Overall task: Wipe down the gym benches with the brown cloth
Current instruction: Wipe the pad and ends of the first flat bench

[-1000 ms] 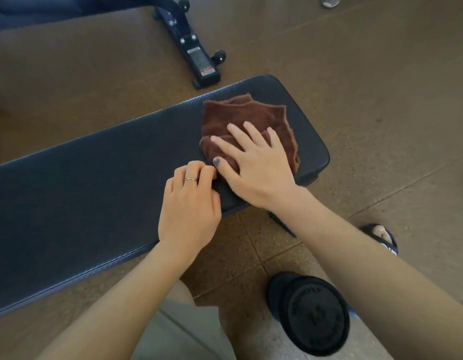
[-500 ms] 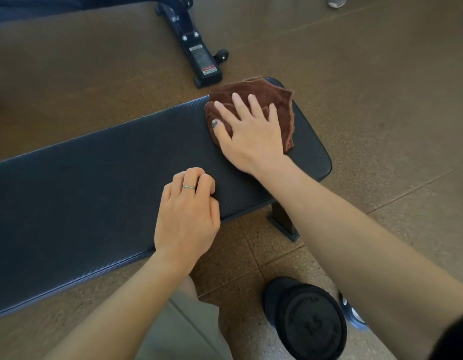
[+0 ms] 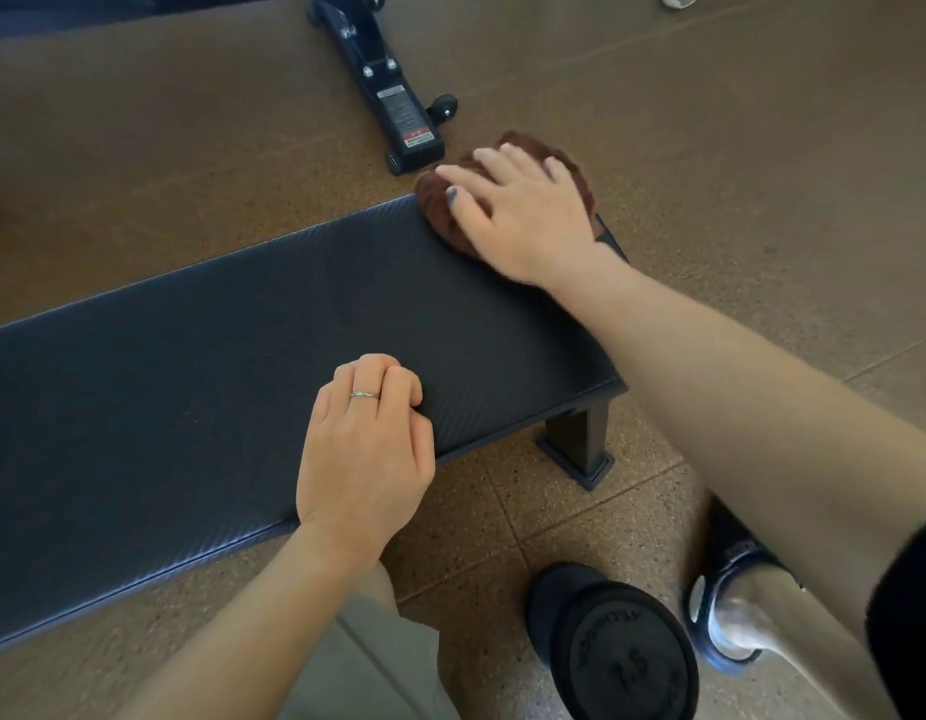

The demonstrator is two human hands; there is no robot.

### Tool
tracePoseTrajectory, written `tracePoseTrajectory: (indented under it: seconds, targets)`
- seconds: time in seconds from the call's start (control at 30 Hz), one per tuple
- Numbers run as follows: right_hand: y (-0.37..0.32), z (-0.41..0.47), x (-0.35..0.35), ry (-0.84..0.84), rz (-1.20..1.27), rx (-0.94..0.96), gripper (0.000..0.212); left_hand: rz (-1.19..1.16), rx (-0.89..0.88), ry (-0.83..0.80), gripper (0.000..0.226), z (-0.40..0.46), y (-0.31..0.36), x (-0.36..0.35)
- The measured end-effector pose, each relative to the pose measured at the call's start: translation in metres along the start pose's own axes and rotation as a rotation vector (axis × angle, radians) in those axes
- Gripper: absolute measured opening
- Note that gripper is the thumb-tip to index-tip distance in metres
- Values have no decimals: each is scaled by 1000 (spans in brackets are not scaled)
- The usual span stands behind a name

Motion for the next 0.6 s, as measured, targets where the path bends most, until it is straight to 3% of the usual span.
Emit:
tracePoseTrajectory:
  seconds: [0.2, 0.37, 0.6]
  targets:
    - [-7, -60, -9, 85, 14, -191, 60, -17, 6, -3, 16, 0, 0, 0]
    - [-19, -149, -14, 95, -20, -188, 60, -5, 0, -15, 20, 0, 0, 0]
    - [17, -45, 2, 28, 16, -225, 63, -7, -9, -11, 16, 0, 1, 1]
Point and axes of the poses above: each hand's wrist, its own z-axis towards the middle knuckle, its own x-axis out of the back of the hand, y = z × x, the point moved 6 cm from there along z, towards the middle knuckle, and after that the axes turned 6 degrees about z, right-handed, at the moved point
